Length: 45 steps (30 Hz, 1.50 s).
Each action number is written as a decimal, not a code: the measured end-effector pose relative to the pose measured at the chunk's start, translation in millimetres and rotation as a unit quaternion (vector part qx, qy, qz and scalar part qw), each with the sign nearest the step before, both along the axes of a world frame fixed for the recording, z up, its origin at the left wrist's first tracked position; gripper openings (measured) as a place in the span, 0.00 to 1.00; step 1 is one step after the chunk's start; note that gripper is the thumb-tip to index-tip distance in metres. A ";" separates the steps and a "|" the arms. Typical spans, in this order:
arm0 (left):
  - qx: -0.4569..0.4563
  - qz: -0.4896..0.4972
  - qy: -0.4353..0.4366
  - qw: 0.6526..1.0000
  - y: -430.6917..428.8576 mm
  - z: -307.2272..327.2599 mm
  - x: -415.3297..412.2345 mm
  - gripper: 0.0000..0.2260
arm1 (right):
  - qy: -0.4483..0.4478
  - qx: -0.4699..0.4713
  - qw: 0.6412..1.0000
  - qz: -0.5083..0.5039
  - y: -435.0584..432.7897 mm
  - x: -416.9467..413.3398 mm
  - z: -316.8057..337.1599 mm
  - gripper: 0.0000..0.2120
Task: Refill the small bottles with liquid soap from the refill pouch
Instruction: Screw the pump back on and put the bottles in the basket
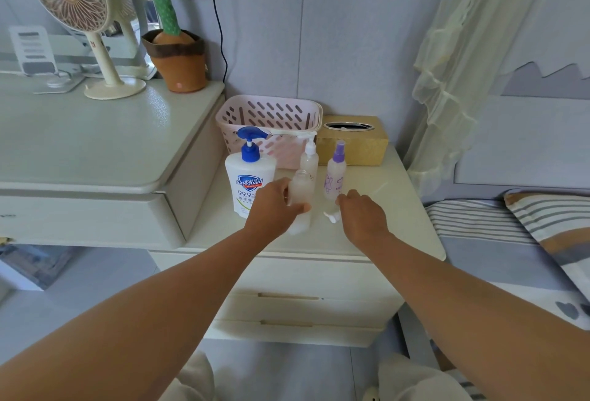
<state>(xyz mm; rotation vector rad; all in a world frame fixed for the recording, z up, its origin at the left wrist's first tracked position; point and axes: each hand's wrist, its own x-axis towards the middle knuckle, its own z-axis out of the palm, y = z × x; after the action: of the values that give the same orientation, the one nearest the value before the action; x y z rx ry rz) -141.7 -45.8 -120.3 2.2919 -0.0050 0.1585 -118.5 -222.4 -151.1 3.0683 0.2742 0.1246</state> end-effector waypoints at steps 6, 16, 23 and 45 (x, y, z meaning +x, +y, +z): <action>-0.003 0.000 -0.008 1.000 -1.8 -3.2 0.6 0.19 | -0.002 0.025 1.000 0.015 -3.5 -4.3 4.5 0.17; 0.008 0.010 -0.006 1.000 -2.2 -3.0 -0.6 0.18 | -0.084 0.221 0.971 0.029 -3.5 -17.9 31.1 0.15; 0.007 0.012 0.004 1.000 -3.8 0.0 -3.2 0.17 | -0.096 0.455 0.884 0.053 5.6 -31.0 70.2 0.08; -0.001 0.013 0.008 1.000 -5.0 2.7 -4.9 0.20 | -0.164 0.644 0.744 0.070 32.8 -34.7 149.7 0.12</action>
<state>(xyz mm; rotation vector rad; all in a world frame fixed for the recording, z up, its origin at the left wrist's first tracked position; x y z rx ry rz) -146.6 -50.8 -117.5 2.2928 0.0344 0.1532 -153.3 -189.7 -1.5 4.1749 0.5863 1.4117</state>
